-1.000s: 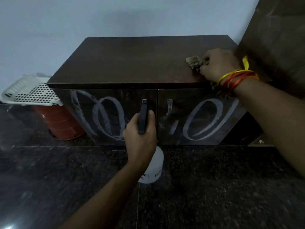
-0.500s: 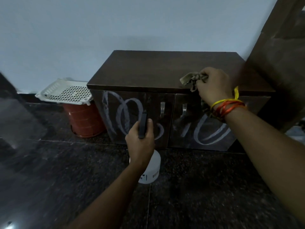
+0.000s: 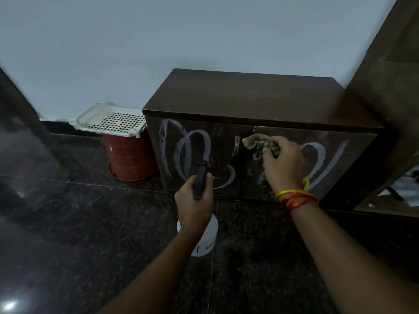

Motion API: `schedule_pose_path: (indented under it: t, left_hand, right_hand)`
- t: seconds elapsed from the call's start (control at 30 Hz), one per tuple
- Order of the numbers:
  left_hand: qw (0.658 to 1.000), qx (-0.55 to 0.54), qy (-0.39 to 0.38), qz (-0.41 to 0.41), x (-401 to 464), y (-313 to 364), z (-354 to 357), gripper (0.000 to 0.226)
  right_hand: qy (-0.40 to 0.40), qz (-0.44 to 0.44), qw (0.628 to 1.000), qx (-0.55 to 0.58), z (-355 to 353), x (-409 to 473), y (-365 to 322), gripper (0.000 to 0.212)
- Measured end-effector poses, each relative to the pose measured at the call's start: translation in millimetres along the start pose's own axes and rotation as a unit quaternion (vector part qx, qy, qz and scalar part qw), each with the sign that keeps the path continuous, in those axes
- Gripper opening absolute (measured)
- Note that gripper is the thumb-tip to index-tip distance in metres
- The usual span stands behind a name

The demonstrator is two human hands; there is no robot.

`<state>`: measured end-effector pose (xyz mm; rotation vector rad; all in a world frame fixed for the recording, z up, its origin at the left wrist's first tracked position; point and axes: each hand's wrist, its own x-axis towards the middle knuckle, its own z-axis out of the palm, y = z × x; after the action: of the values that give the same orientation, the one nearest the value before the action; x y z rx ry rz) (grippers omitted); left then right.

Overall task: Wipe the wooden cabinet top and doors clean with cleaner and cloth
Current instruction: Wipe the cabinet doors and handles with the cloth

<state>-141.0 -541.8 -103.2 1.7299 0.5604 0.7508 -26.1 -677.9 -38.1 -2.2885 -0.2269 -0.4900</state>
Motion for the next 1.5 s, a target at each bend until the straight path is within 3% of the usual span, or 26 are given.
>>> schedule_pose_path:
  t: [0.3, 0.7, 1.03, 1.33, 1.5]
  left_hand:
    - [1.0, -0.007, -0.003, -0.01, -7, -12, -25, 0.036]
    - [0.996, 0.0, 0.084, -0.03, 14, -18, -60, 0.039]
    - [0.994, 0.053, 0.067, -0.067, 1, -66, -79, 0.033]
    - [0.996, 0.062, 0.029, -0.053, -2, -80, -73, 0.038]
    - [0.997, 0.057, -0.002, -0.051, -8, -82, -45, 0.04]
  right_hand:
    - [-0.048, 0.013, 0.998, 0.026, 17, -38, 3, 0.03]
    - [-0.075, 0.005, 0.997, 0.021, 28, -54, 5, 0.031]
    - [-0.099, 0.024, 0.994, 0.03, 48, -68, 6, 0.033]
    - [-0.104, 0.064, 0.992, 0.041, 68, -77, 6, 0.034]
    - [-0.111, 0.141, 0.981, 0.079, 80, -84, 10, 0.029]
